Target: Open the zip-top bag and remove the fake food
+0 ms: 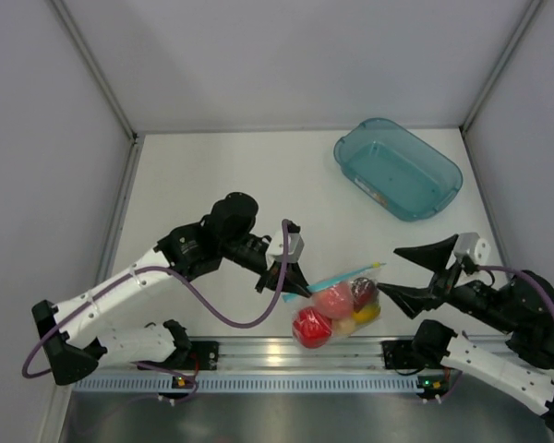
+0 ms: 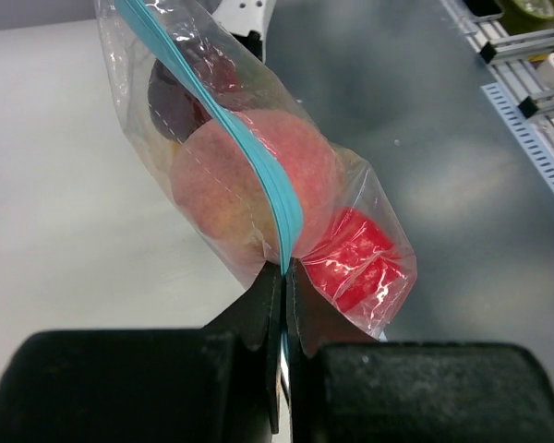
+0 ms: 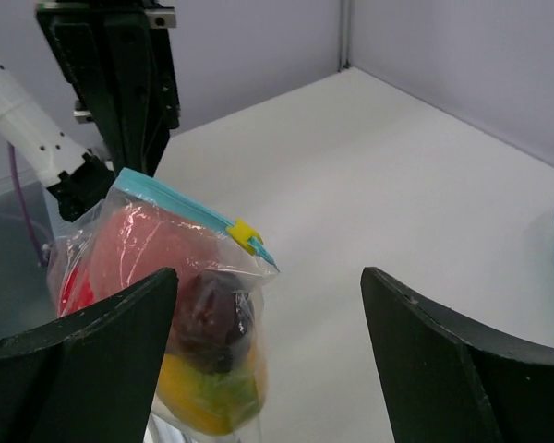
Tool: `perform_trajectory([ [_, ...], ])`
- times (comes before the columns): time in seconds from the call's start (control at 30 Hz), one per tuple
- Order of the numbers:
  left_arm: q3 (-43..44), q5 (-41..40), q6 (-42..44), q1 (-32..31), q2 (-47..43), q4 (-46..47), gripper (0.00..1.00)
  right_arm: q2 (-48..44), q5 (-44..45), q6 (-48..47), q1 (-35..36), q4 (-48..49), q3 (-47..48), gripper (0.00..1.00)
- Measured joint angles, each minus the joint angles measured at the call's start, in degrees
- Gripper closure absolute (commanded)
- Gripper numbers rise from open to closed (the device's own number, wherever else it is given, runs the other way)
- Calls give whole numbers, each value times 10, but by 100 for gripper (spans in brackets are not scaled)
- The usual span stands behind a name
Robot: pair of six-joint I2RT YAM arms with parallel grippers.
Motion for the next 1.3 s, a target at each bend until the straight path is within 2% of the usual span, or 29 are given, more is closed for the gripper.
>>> perform_trajectory([
  [0.17, 15, 83, 19, 37, 0, -17, 100, -27, -49, -17, 0, -33, 33, 28],
  [0.3, 33, 120, 23, 48, 11, -19, 100, -25, -88, -19, 0, -36, 37, 36],
  [0.67, 41, 210, 42, 49, 30, -21, 100, -12, -101, 13, 0, 29, 35, 36],
  [0.83, 41, 237, 48, 49, 30, -21, 100, 10, -133, 27, 0, 72, 32, 42],
  [0.87, 41, 242, 49, 49, 30, -21, 100, 14, -143, 30, 0, 82, 29, 49],
  [1.07, 41, 253, 55, 49, 30, -21, 100, 37, -197, 41, 0, 123, 19, 64],
  [1.3, 41, 252, 59, 49, 30, -21, 100, 38, -236, 45, 0, 137, -3, 66],
])
